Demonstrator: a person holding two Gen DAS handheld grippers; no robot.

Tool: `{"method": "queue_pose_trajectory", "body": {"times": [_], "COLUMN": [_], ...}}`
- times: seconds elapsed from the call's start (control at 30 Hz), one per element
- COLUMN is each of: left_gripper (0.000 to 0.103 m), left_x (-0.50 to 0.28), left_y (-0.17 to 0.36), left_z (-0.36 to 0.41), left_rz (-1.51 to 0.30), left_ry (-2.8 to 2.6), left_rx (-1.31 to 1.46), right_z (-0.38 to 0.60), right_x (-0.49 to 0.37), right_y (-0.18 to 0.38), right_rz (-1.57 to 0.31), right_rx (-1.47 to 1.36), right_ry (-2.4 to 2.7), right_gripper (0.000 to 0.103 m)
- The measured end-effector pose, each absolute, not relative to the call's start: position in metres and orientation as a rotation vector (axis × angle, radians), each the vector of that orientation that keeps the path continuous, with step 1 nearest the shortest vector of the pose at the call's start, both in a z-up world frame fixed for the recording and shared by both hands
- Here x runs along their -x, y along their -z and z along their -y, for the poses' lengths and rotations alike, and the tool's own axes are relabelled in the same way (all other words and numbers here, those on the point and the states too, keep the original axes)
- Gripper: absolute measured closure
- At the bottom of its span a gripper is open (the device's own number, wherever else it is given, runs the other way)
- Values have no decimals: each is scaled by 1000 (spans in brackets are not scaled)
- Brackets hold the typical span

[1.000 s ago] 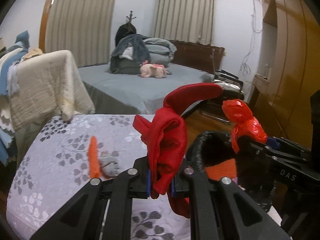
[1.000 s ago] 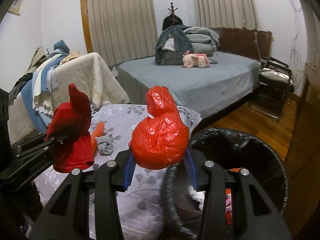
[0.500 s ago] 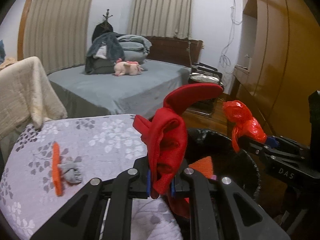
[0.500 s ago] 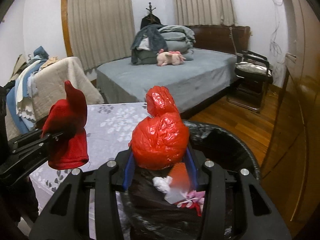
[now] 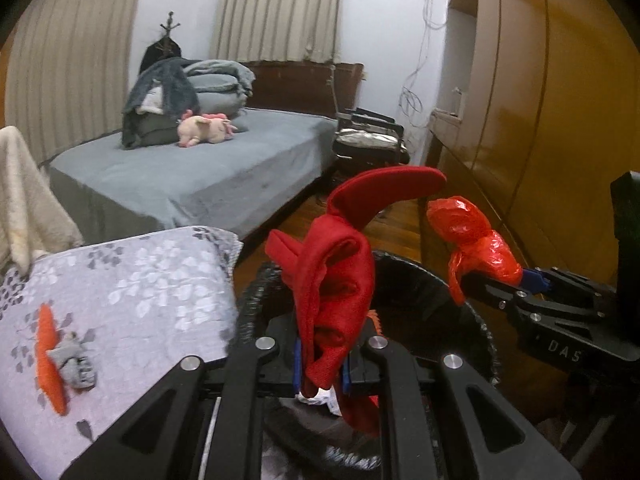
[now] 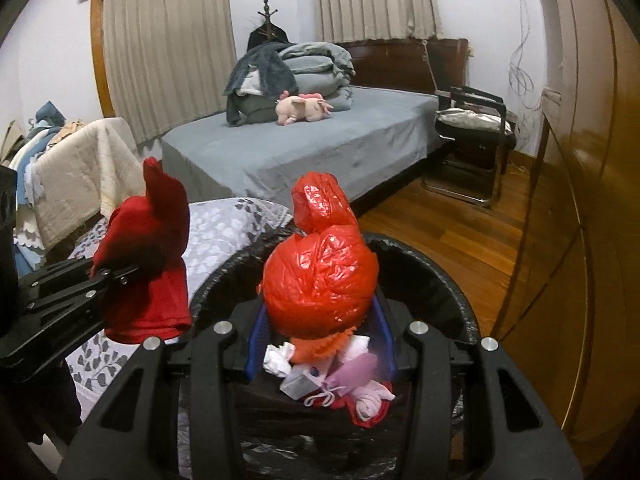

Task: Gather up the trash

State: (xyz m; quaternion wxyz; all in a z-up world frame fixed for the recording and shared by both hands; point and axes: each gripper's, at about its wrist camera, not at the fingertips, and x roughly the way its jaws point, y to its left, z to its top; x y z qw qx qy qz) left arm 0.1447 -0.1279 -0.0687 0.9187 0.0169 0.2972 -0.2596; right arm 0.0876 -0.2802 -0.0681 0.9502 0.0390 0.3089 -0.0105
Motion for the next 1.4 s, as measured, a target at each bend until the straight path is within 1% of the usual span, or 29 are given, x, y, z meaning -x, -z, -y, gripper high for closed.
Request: {"method": "queue_pose_trajectory", "body": {"times": [0.5, 0.57, 0.6, 0.63, 0.67, 0.7, 0.73, 0.8, 0.87, 0.9, 0.93, 0.97, 1.0, 1.07, 1.13, 1.33, 1.4], "left_gripper": [89, 87, 81, 70, 63, 50, 45, 42, 38, 36, 33, 31, 28, 23, 15, 8, 8], "left_x": [-171, -175, -177, -178, -179, -180, -179, -178, -177, -176, -175, -174, -172, -168, -165, -155, -151], "left_y": [98, 100, 102, 103, 105, 105, 105, 105, 105, 104, 103, 101, 98, 93, 86, 70, 66], "left_z": [164, 167, 167, 167, 167, 165, 163, 161, 154, 150, 147, 142, 135, 121, 105, 57, 39], "left_rz": [-660, -673, -683, -689, -696, -700, -701, -702, -701, -699, -696, -692, -685, -669, -653, -611, -603], "left_ry": [599, 610, 614, 619, 625, 629, 630, 623, 611, 604, 598, 589, 576, 545, 511, 396, 355], "left_rx": [-64, -58, -51, -45, -37, -24, -19, -19, -15, -10, -6, -2, 2, 8, 19, 50, 58], "right_z": [302, 304, 306, 306, 307, 308, 308, 309, 310, 309, 308, 307, 306, 302, 297, 267, 255], "right_x": [-97, -100, -101, -101, -100, -100, -99, -98, -95, -94, -93, -91, -90, -90, -89, -94, -97], "right_y": [87, 89, 91, 91, 92, 93, 93, 93, 92, 91, 89, 87, 86, 82, 77, 64, 61], "right_rz": [-670, -676, -681, -684, -685, -685, -685, -683, -673, -667, -658, -650, -645, -637, -627, -598, -593], "right_rx": [-101, -99, -99, -100, -101, -102, -103, -103, -104, -104, -104, -103, -103, -105, -105, -88, -81], "right_ry": [68, 75, 82, 84, 89, 93, 98, 102, 108, 111, 113, 112, 107, 92, 77, 15, -9], "right_gripper": [60, 57, 57, 53, 48, 46, 41, 37, 24, 21, 14, 12, 12, 8, 7, 7, 7]}}
